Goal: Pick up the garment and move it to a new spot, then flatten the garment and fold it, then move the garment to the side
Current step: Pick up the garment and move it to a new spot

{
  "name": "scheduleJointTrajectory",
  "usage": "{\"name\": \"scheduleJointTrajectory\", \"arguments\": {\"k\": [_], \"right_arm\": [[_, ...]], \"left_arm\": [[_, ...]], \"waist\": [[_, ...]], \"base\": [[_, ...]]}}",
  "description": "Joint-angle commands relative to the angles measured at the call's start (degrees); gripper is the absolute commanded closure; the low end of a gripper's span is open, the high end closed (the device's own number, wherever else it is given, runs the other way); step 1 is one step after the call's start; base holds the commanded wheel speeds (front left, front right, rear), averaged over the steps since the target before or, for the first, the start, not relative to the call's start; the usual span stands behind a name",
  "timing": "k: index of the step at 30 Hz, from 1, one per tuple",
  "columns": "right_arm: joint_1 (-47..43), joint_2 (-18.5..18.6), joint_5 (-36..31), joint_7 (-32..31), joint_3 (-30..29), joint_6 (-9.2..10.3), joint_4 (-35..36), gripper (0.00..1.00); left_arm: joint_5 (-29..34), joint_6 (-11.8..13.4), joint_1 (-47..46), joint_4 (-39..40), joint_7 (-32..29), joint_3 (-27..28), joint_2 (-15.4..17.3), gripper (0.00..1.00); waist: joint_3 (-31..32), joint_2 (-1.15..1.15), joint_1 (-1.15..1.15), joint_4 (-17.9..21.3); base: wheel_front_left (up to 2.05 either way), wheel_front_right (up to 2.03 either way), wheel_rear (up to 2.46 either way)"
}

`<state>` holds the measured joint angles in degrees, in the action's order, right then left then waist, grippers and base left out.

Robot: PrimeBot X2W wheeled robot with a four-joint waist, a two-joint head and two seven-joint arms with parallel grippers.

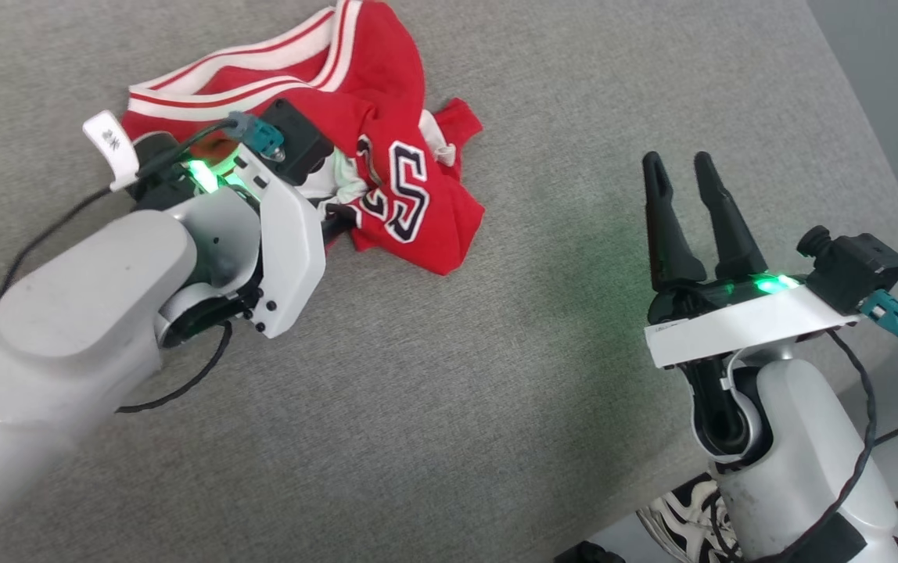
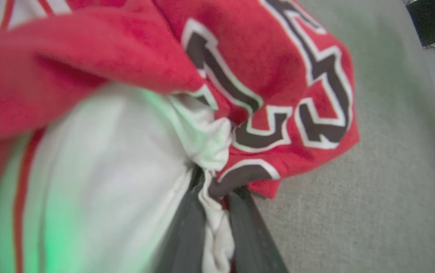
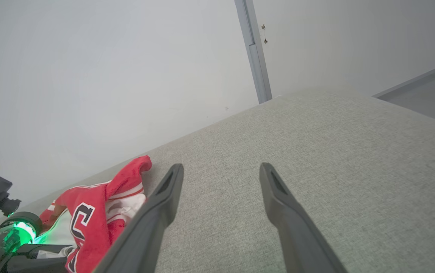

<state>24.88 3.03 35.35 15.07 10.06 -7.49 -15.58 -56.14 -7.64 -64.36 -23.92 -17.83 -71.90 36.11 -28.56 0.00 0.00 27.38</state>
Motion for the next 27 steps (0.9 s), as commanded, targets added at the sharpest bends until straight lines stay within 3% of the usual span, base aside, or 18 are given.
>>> {"name": "scheduleJointTrajectory", "arguments": {"k": [1, 4, 9, 10, 12, 20, 24, 27], "right_arm": [[0.3, -0.1, 0.6, 0.1, 0.5, 0.0, 0.1, 0.0], [0.4, 0.0, 0.9, 0.1, 1.0, 0.0, 0.2, 0.0], [0.7, -0.1, 0.0, 0.1, 1.1, 0.0, -0.1, 0.0], [0.8, -0.1, -0.5, 0.1, 1.0, 0.0, -0.3, 0.0], [1.0, 0.0, -1.5, 0.1, 0.4, 0.0, -0.6, 0.0], [1.2, 0.0, -8.0, 0.1, -2.1, 0.0, -2.6, 0.0], [0.9, 0.0, -10.8, 0.1, -2.8, 0.0, -3.8, 0.0], [0.3, 0.0, -13.5, 0.1, -4.1, 0.0, -5.0, 0.0]], "left_arm": [[1.5, 0.3, 4.5, -2.1, -5.7, -2.9, 1.6, 0.93], [2.4, 0.3, 5.5, -1.8, -10.2, -3.4, 3.0, 0.97], [2.5, 0.4, 4.0, -1.2, -9.6, -3.4, 3.8, 1.0], [2.4, 0.4, 3.5, -1.2, -8.7, -3.2, 3.6, 0.63], [2.5, 0.4, 2.2, -1.0, -6.5, -2.8, 3.0, 0.0], [-2.0, 0.3, -0.9, 1.3, 6.5, -1.5, -0.7, 0.0], [-6.7, 0.2, 1.2, 2.0, 13.0, -0.3, -1.6, 0.0], [-8.8, 0.2, 3.9, 1.4, 18.6, -0.2, -0.5, 0.0]], "waist": [[-0.9, 0.0, 0.0, 0.9], [-1.2, 0.0, 0.0, 1.2], [-0.9, 0.0, 0.0, 0.2], [-0.6, 0.0, 0.0, -0.3], [0.1, 0.0, 0.0, -1.6], [5.2, 0.0, 0.0, -9.2], [7.2, 0.0, 0.0, -12.0], [9.2, 0.0, 0.0, -14.7]], "base": [[0.0, 0.0, 0.0], [0.0, 0.0, 0.0], [0.0, 0.0, 0.0], [0.0, 0.0, 0.0], [0.0, 0.0, 0.0], [0.0, 0.0, 0.0], [0.0, 0.0, 0.0], [0.0, 0.0, 0.0]]}}
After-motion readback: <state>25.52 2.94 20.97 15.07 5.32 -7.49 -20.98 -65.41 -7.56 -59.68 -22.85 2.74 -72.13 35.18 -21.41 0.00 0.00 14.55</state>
